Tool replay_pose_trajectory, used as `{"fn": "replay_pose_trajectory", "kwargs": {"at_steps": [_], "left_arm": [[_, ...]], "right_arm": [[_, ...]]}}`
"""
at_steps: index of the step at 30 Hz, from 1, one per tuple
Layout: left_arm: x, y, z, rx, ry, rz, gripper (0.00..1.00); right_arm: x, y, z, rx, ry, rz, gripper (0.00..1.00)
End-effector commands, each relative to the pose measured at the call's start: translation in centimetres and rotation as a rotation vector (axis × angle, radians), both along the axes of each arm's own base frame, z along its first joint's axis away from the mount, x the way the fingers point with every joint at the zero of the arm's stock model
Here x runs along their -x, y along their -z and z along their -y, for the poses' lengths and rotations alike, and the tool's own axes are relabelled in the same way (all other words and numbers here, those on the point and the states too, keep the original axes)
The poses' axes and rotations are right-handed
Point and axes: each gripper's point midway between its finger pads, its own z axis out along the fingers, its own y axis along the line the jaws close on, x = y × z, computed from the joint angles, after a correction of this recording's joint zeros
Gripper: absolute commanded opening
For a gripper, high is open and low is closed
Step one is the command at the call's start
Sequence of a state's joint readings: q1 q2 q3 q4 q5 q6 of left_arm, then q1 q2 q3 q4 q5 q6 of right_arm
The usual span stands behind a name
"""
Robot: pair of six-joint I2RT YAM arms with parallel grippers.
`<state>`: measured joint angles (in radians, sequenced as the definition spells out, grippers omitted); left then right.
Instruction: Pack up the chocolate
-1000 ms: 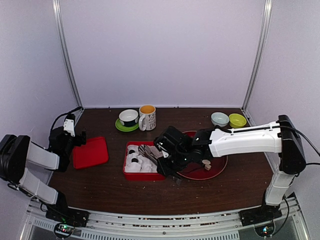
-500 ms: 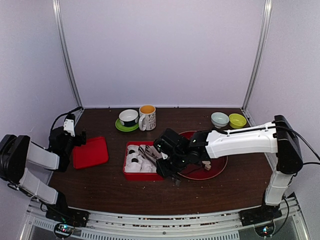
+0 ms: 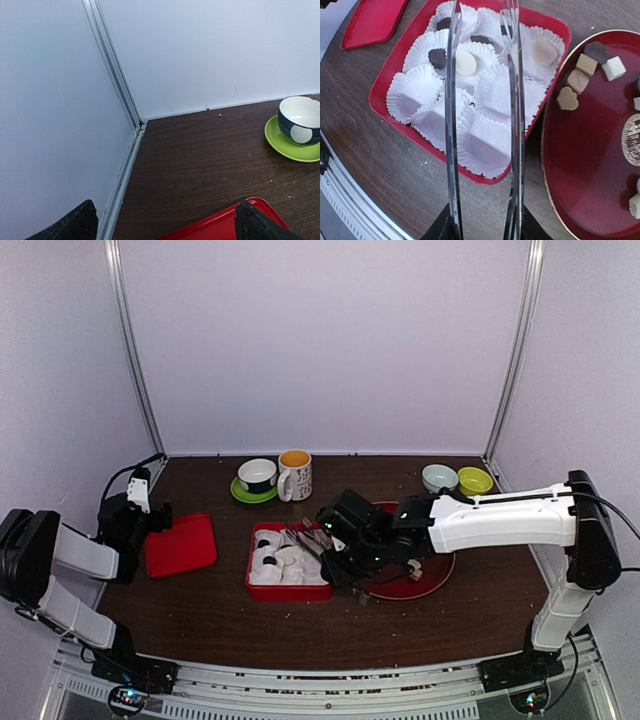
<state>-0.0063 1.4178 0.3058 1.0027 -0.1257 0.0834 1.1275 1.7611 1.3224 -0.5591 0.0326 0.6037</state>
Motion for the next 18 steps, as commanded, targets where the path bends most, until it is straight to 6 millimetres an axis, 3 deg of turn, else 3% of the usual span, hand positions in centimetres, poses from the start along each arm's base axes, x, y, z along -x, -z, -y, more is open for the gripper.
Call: {"fn": "replay_pose_trajectory", "kwargs": {"at_steps": [1, 7, 18], "left_arm": [[-0.1, -1.2, 0.0, 0.005, 0.005, 0.057, 0.98], [-0.1, -1.2, -0.1, 0.005, 0.005, 0.056, 0.98], [-0.1, -1.2, -0.1, 0.005, 0.004, 0.055, 0.98]], "right_arm": [[-0.4, -4.1, 3.1, -0.015, 0.056, 0.111, 0.35], [1.2, -4.6, 7.2, 0.016, 0.075, 0.097, 0.35], [5.9, -1.2, 17.0, 0.154, 0.133, -0.042, 0.36]]}}
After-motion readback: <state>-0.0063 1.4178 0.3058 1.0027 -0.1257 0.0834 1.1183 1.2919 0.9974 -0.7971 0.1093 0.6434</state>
